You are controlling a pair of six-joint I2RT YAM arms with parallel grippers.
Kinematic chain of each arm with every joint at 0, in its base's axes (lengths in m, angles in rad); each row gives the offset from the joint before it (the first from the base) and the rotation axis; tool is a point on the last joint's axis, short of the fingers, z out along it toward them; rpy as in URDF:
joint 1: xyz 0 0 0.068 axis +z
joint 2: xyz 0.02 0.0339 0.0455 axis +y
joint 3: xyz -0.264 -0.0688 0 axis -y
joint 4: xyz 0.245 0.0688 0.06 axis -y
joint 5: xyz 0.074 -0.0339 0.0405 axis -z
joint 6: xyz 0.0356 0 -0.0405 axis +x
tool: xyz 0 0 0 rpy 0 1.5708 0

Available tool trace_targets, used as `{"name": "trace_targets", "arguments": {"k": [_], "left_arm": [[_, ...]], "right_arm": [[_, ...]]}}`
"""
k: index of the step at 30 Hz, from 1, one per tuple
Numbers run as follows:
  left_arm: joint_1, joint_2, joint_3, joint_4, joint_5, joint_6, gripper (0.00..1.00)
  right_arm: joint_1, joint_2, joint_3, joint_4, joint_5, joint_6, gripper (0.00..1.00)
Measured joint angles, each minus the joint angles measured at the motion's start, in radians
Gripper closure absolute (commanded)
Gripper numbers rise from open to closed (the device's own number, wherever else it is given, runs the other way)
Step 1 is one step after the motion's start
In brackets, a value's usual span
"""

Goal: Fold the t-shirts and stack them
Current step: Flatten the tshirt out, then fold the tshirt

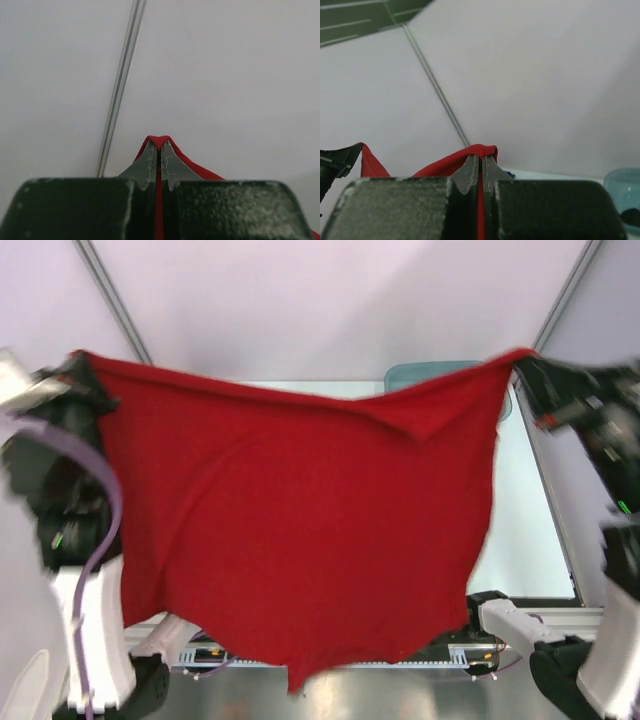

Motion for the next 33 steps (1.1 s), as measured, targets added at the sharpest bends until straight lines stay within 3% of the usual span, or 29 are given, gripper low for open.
{"name": "trace_targets", "arguments": {"k": [4,11,15,19,25,33], "left_arm": [[0.0,0.152,-0.128,0.045,0.007,0.006,1.0],[0.0,0.422,-0.406,0.175,0.012,0.015,1.0],[0.0,0.552,-0.465,0.217,0.024,0.014,1.0],[0.0,0.692,-0.438,0.257,0.036,0.015,1.0],[0.0,0.991,-0.228,0.242,0.08,0.022,1.0],[0.0,1.169,-0.025,0.175,0.121,0.023,1.0]], "right_arm": [[0.0,0.108,-0.145,0.105,0.018,0.0,1.0],[-0.001,0.207,-0.578,0.331,0.071,-0.014,1.0],[-0.001,0.253,-0.751,0.415,0.088,-0.016,1.0],[-0.001,0.326,-0.833,0.51,0.099,-0.023,1.0],[-0.001,0.516,-0.823,0.628,0.113,-0.042,1.0],[0.001,0.726,-0.721,0.632,0.111,-0.05,1.0]]}}
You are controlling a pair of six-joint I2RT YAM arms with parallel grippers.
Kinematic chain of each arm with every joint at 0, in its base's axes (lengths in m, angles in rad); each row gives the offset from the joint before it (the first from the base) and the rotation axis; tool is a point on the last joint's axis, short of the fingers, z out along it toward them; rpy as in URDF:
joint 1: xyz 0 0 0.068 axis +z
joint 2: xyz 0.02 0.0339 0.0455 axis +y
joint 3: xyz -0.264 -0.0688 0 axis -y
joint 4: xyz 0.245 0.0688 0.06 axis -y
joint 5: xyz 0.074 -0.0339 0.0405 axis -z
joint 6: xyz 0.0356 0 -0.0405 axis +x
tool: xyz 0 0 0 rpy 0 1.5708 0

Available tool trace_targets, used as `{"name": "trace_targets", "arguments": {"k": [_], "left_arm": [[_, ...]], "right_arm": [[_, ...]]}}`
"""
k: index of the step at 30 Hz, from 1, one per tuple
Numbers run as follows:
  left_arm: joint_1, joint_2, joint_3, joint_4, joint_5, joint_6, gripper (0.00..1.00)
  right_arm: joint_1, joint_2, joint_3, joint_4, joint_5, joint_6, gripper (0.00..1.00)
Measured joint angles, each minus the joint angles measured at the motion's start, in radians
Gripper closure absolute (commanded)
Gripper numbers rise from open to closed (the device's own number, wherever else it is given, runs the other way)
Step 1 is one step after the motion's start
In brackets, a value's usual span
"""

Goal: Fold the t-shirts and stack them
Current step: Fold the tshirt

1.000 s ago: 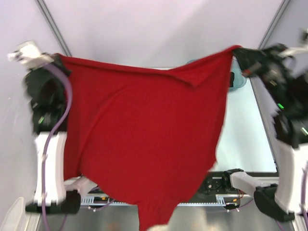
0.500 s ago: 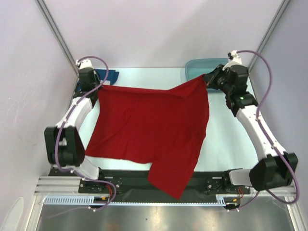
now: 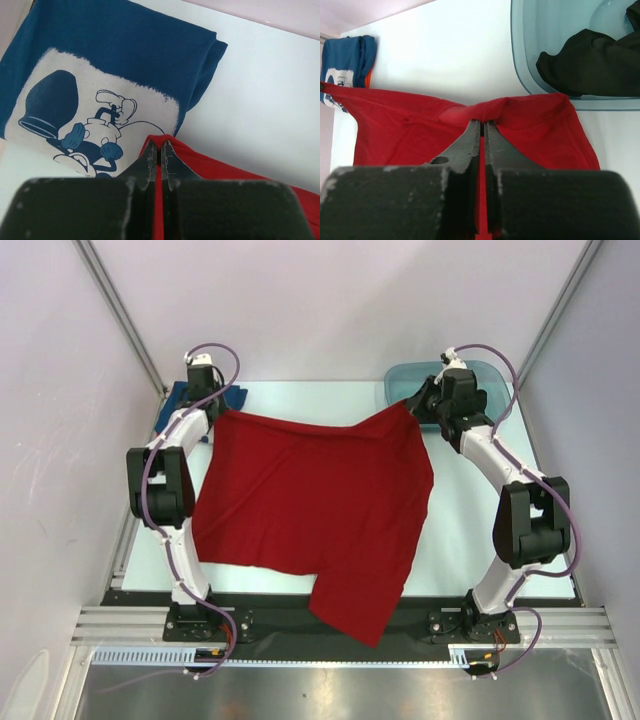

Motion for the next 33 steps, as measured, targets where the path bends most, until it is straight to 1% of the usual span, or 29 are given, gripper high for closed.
{"name": "trace_targets", "arguments": {"k": [6,10,14,22,27,30,33], "left_arm": [[0.003,0.012,0.031,-0.048,0.013,0.0,1.0],[0.01,0.012,0.034,-0.096,0.015,0.004,1.0],[0.017,0.011,0.035,-0.168,0.015,0.009,1.0],[0.025,0.003,0.035,-0.285,0.014,0.008,1.0],[0.028,-0.023,0.021,-0.348,0.007,0.008,1.0],[0.031,-0.053,-0.012,-0.375,-0.002,0.007,1.0],[0.034,-0.106,-0.076,-0.403,-0.012,-0.001,1.0]], "right_arm": [[0.002,0.008,0.052,-0.063,-0.002,0.001,1.0],[0.002,0.005,0.112,-0.176,-0.021,0.005,1.0],[0.008,-0.031,0.121,-0.303,-0.037,0.021,1.0],[0.016,-0.157,0.025,-0.452,-0.045,0.068,1.0],[0.023,-0.19,-0.016,-0.528,-0.049,0.093,1.0],[0.023,-0.214,-0.055,-0.563,-0.053,0.101,1.0],[0.023,-0.243,-0.09,-0.594,-0.061,0.103,1.0]]}}
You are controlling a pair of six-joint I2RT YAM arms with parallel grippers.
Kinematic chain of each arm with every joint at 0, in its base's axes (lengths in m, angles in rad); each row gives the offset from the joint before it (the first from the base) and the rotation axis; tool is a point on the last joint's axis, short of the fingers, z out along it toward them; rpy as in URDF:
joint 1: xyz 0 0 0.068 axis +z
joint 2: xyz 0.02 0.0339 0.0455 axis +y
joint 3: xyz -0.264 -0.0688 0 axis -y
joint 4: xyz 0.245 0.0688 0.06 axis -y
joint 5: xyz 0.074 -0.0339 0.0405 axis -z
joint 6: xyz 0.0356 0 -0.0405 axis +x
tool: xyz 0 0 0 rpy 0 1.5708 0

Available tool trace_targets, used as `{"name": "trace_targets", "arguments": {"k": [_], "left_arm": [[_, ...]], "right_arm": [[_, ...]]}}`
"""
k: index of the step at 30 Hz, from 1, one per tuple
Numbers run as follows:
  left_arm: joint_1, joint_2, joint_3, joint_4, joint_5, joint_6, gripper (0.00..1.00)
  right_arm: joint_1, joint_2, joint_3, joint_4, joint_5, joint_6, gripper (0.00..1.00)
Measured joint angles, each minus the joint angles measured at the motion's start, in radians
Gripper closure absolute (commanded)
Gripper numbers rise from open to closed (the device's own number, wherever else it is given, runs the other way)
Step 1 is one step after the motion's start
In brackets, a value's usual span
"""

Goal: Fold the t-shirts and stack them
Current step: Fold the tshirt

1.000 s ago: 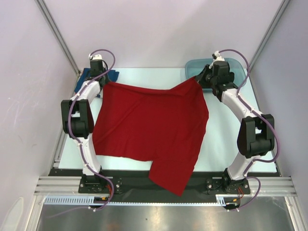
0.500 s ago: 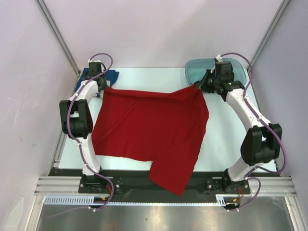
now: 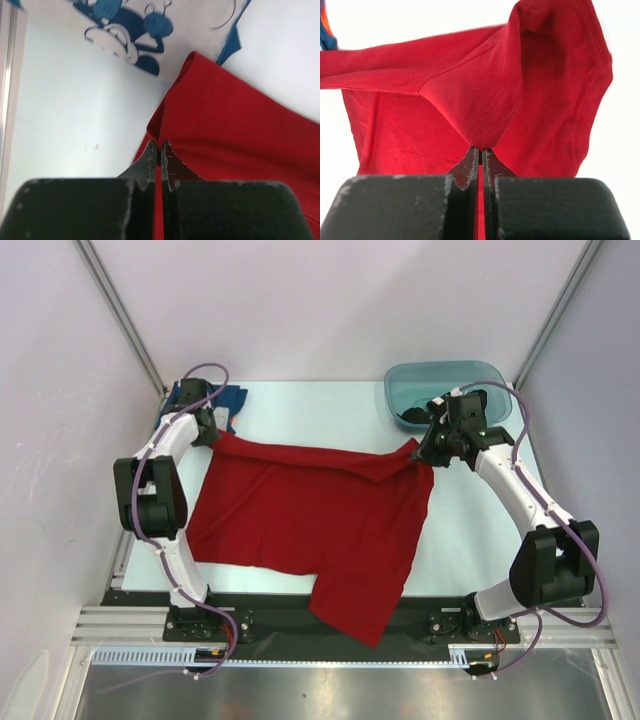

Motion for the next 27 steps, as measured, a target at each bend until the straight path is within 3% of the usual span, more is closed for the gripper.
{"name": "trace_targets", "arguments": {"k": [5,27], "left_arm": [[0.004,-0.059,-0.064,-0.027,-0.008,-0.021,1.0],[0.008,-0.06,-0.206,-0.078,-0.034,-0.098,0.98]], "right_arm": [[0.0,-0.034,-0.045,-0.025,-0.012,0.0,1.0],[0.0,-0.074,-0.215,-0.065,-0.018,0.004,1.0]]}}
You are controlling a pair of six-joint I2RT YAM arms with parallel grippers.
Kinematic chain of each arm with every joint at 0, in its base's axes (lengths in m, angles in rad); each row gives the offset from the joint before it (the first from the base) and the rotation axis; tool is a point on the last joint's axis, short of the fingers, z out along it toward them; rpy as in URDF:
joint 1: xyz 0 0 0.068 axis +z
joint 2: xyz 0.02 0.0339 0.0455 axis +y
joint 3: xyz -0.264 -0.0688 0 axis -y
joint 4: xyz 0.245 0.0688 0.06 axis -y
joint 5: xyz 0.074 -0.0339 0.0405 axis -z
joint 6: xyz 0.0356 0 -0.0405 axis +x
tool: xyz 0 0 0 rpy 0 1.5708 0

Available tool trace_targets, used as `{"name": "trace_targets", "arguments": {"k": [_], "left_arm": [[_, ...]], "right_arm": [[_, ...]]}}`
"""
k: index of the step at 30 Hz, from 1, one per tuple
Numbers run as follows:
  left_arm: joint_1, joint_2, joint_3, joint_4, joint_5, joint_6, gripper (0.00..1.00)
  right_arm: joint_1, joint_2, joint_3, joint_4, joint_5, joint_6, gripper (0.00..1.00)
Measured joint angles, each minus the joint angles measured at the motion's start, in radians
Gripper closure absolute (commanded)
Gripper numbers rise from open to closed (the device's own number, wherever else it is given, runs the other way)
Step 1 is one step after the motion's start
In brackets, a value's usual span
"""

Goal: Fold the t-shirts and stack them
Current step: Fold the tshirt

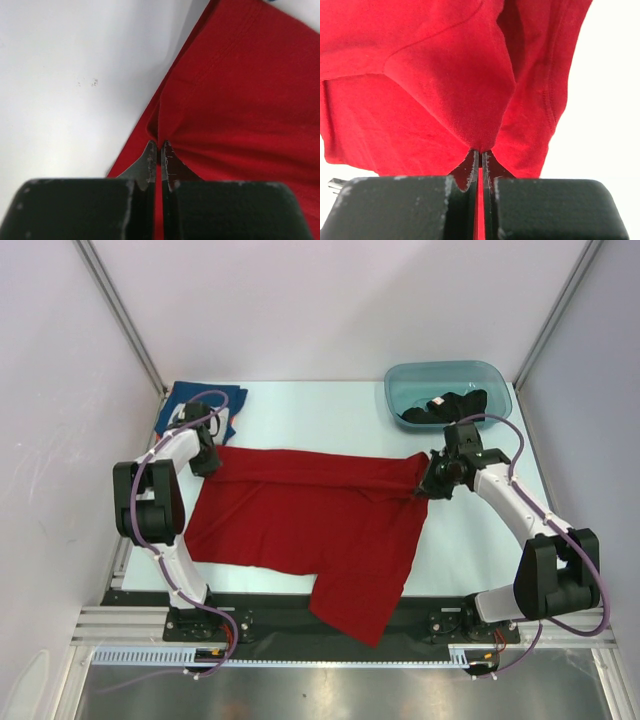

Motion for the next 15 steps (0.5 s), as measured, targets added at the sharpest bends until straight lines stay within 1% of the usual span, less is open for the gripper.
{"name": "trace_targets", "arguments": {"k": [5,7,8,9,11,12,14,15], "left_arm": [[0.004,0.003,-0.029,0.008,0.0,0.0,0.97],[0.008,0.004,-0.033,0.012,-0.001,0.0,0.88],[0.01,0.004,-0.035,0.013,0.0,0.0,0.81],[0.012,0.004,-0.035,0.014,-0.001,-0.002,0.76],[0.014,0.004,-0.036,0.014,-0.002,-0.008,0.7],[0.015,0.004,-0.036,0.014,-0.002,-0.009,0.61],[0.017,0.004,-0.036,0.009,-0.008,-0.013,0.54],[0.017,0.003,-0.036,0.006,-0.011,-0.015,0.5]], "right_arm": [[0.0,-0.001,-0.03,0.001,0.005,-0.001,1.0],[0.0,-0.002,-0.051,0.008,0.006,-0.001,1.0],[0.0,-0.003,-0.064,0.008,0.006,-0.001,1.0],[0.0,-0.003,-0.076,0.009,0.006,-0.001,0.98],[-0.001,-0.003,-0.103,0.009,0.009,0.0,0.89],[-0.003,-0.003,-0.115,0.007,0.01,-0.003,0.74],[-0.008,-0.003,-0.128,0.001,0.012,-0.01,0.59],[-0.013,-0.003,-0.129,-0.005,0.013,-0.015,0.43]]}}
